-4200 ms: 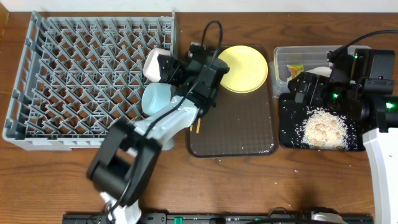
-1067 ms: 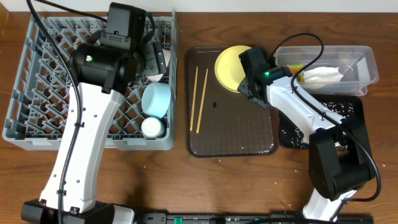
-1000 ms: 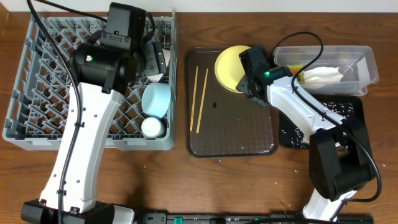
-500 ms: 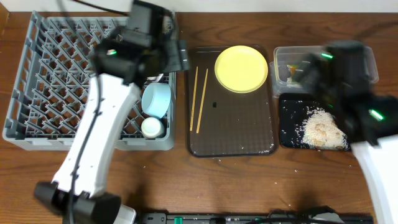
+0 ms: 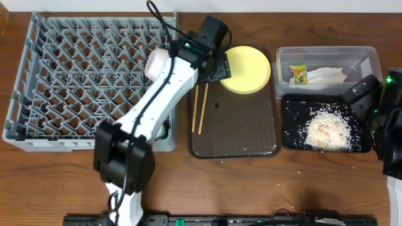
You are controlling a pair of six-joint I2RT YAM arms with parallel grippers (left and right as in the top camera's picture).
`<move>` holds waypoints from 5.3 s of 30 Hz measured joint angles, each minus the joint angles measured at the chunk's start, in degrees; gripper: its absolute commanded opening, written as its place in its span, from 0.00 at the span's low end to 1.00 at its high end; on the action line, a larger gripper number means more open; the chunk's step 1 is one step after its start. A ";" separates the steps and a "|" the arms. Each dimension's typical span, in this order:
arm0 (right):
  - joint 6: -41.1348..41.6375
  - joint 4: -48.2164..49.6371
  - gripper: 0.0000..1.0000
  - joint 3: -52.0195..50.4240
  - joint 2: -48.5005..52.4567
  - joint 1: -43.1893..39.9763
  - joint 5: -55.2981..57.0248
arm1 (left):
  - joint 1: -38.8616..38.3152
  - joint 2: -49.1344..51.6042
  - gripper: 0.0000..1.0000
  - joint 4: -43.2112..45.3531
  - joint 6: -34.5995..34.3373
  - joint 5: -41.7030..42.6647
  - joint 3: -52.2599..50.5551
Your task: Sort waste into correct bins and load items into the dishwasher
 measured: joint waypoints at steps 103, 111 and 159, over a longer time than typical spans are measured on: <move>-0.02 -0.11 0.99 0.00 0.00 -0.07 0.00 | -4.13 13.81 0.07 8.24 3.72 -11.15 -0.66; -0.02 -0.11 0.99 0.00 0.00 -0.07 -0.02 | -4.13 13.81 0.10 8.50 2.21 -11.15 -0.66; -0.02 -0.11 0.99 0.00 0.00 -0.07 -0.02 | -4.17 17.77 0.07 11.30 -4.76 -11.06 -0.85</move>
